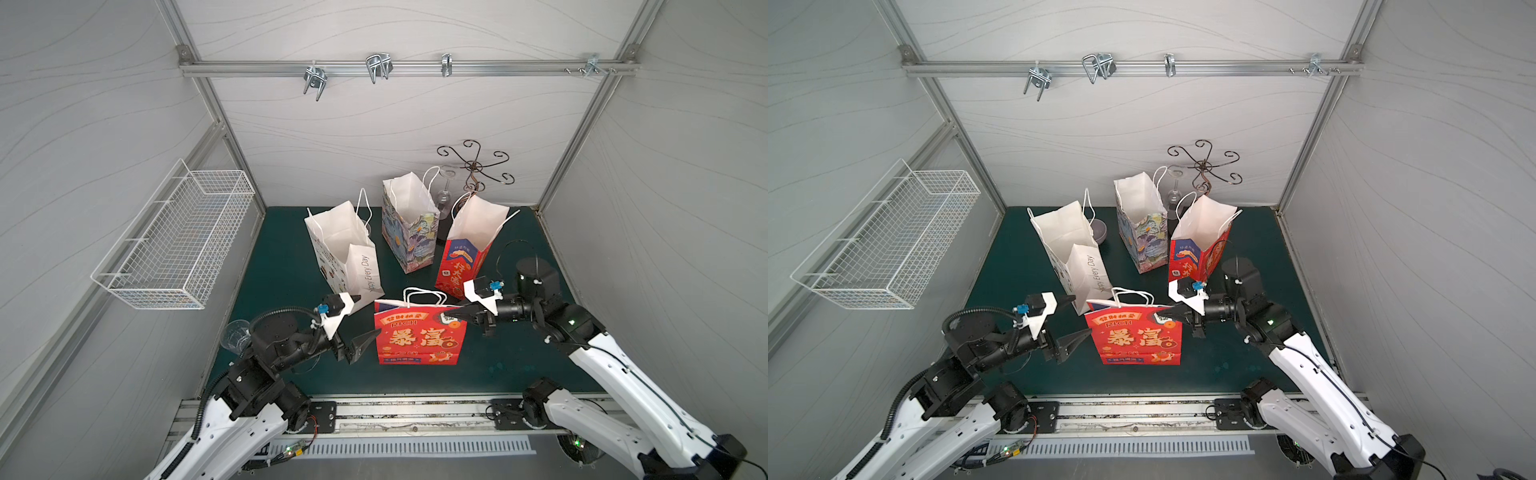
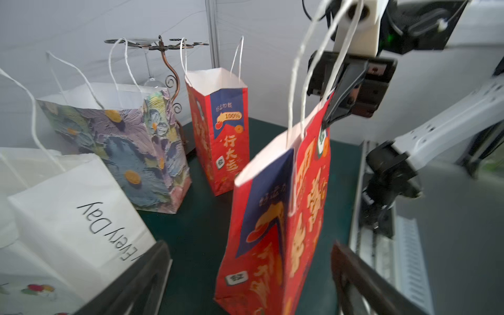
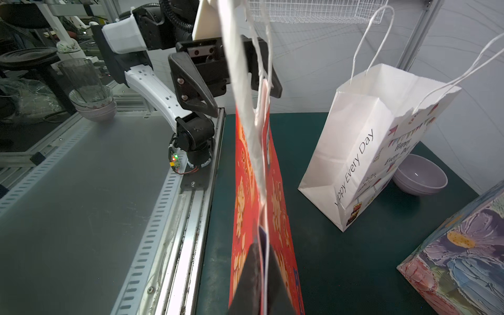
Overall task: Put away the paper bag
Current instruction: Pick up the paper bag from the center of the board.
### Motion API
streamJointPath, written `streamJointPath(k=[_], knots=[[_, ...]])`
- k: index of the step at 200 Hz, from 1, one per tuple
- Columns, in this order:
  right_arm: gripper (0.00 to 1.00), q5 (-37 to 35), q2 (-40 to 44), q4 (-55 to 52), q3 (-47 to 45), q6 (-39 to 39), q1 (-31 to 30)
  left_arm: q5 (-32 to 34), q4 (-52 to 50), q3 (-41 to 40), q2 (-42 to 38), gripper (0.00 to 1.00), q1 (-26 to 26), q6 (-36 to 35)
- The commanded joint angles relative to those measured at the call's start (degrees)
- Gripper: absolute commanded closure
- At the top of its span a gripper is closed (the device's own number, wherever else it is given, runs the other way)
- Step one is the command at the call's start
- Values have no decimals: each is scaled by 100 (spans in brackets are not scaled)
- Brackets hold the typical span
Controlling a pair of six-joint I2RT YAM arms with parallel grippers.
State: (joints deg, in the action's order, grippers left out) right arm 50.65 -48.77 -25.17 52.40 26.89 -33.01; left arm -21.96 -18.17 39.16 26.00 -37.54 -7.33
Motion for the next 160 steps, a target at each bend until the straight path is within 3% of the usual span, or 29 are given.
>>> streamJointPath(k=[1,45,58,83,108,160], knots=[[100,358,-65,-1205,582,403,7,-696,-504,803,567,1,-8,-645],[100,537,-133,-1331,960,314,16,-1408,-17,971,1100,4,5,-430],[100,610,-167,-1188,957,199,70,-1693,189,996,1260,12,8,-273],[100,849,-276,-868,938,-62,323,-1944,578,1004,1529,38,56,-7],[100,1095,-452,-699,977,-84,618,-2186,912,903,1705,41,273,133],[100,1445,-915,-633,1223,92,946,-3441,2234,792,2312,56,1185,1067]])
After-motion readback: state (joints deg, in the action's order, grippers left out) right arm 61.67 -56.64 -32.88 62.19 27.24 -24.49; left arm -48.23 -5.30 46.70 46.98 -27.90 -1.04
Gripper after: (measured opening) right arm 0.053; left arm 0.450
